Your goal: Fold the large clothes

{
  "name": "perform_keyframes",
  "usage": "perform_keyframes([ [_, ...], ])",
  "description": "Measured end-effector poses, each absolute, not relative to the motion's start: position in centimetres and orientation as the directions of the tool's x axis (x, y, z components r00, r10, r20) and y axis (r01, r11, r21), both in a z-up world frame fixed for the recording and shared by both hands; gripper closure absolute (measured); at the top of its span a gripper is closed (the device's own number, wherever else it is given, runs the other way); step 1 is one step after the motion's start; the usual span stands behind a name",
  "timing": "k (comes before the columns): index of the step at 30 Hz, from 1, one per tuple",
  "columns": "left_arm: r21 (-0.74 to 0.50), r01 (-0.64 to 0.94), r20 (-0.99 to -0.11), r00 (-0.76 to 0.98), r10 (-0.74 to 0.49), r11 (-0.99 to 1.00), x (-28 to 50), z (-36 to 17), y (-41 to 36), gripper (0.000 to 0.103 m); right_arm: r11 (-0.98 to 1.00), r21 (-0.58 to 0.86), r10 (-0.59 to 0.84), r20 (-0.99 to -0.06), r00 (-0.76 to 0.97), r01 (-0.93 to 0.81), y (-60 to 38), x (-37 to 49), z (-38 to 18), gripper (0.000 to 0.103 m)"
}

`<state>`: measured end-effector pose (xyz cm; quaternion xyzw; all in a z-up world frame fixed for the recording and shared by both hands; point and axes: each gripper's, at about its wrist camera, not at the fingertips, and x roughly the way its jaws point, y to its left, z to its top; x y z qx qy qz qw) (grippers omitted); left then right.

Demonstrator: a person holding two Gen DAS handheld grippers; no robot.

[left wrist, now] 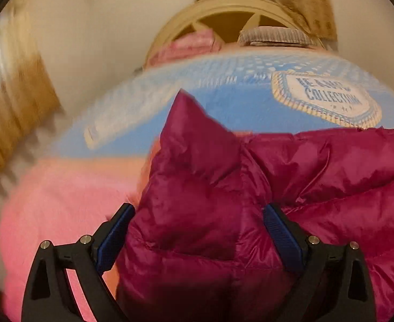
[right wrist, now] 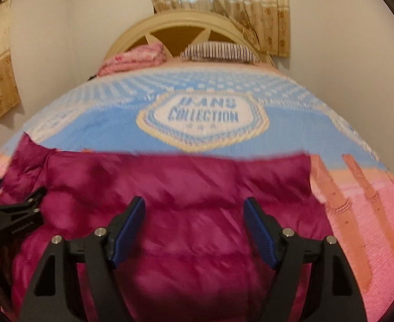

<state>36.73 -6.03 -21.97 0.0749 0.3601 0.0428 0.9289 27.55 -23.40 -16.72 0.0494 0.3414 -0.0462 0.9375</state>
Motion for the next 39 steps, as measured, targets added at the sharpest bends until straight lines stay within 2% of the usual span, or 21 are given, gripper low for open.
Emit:
perform_keyframes([
  [6, 0.146, -0.049, -0.691, 0.71, 0.137, 0.988, 37.4, -22.8, -5.7, 0.001, 0.99, 0.063, -0.054, -0.67, 0.741, 0.129, -23.3, 28.3, -19.0, 0.024],
  [15, 0.118, -0.036, -0.721, 0.684, 0.11, 0.992, 37.9, -23.4, -5.4, 0.001, 0.982, 0.108, -0.035, -0.703, 0.711, 0.155, -24.0, 28.9, -20.2, 0.022],
  [39, 0.102, -0.028, -0.741, 0.665, 0.095, 0.994, 38.2, -23.7, -5.1, 0.001, 0.978, 0.04, -0.103, -0.761, 0.64, 0.205, -23.9, 30.6, -21.5, 0.019],
])
